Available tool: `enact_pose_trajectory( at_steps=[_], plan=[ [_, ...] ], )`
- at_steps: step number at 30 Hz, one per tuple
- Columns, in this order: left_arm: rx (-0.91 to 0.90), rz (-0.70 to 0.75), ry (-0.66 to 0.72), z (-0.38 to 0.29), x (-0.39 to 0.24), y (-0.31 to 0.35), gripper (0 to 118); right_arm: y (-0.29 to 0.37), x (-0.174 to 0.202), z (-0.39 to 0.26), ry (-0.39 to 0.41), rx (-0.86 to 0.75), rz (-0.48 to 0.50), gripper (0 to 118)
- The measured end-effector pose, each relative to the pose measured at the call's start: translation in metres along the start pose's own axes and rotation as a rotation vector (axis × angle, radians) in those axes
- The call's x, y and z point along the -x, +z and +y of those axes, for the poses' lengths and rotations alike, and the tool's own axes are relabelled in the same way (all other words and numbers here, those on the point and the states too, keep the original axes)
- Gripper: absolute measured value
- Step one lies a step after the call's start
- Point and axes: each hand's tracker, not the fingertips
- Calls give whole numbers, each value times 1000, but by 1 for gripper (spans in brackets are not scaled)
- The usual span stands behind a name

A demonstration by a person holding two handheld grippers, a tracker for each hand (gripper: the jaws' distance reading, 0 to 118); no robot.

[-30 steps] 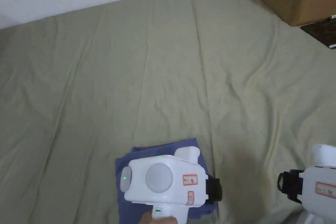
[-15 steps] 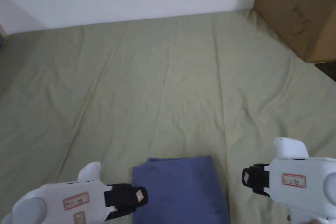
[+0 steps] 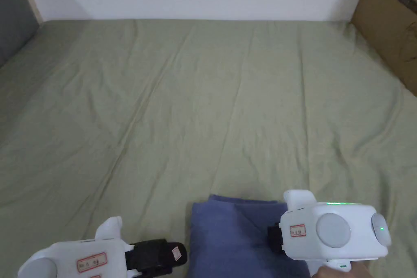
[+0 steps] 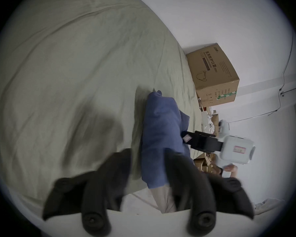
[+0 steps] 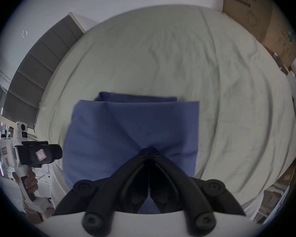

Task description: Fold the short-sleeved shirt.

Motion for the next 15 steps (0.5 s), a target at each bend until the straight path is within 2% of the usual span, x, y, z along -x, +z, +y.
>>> enact_pose_trajectory(
  at_steps=[1, 2, 3, 4, 6, 10, 11, 12, 13, 14, 15],
  plan=[
    [15, -7, -2, 4, 0, -6, 68, -2, -3, 0, -37, 4, 20, 0],
    [34, -19, 2, 8, 0, -13, 95, 1, -4, 2, -74, -3, 30, 0],
    [45, -41, 12, 10, 0, -21, 109, 4, -4, 4, -70, -5, 31, 0],
    [57, -71, 21, 14, 0, -29, 115, 7, -4, 4, -58, -4, 28, 0],
    [58, -114, 41, 20, -1, -45, 115, 7, -3, 4, -37, -2, 26, 0],
    [131, -218, 78, 27, -3, -85, 115, 6, -4, 2, -57, -4, 28, 0],
    [151, -226, 81, 27, -3, -92, 113, 6, -4, 3, -62, -3, 30, 0],
    [161, -243, 57, 28, -5, -96, 99, 8, -5, 3, -66, -2, 33, 0],
    [160, -221, 26, 28, -9, -94, 65, 10, -5, 4, -71, -4, 36, 0],
    [154, -132, 2, 28, -13, -94, 34, 11, -5, 4, -77, -5, 35, 0],
    [170, -47, 6, 25, -10, -96, 34, 14, -4, 4, -81, -8, 28, 0]
  ],
)
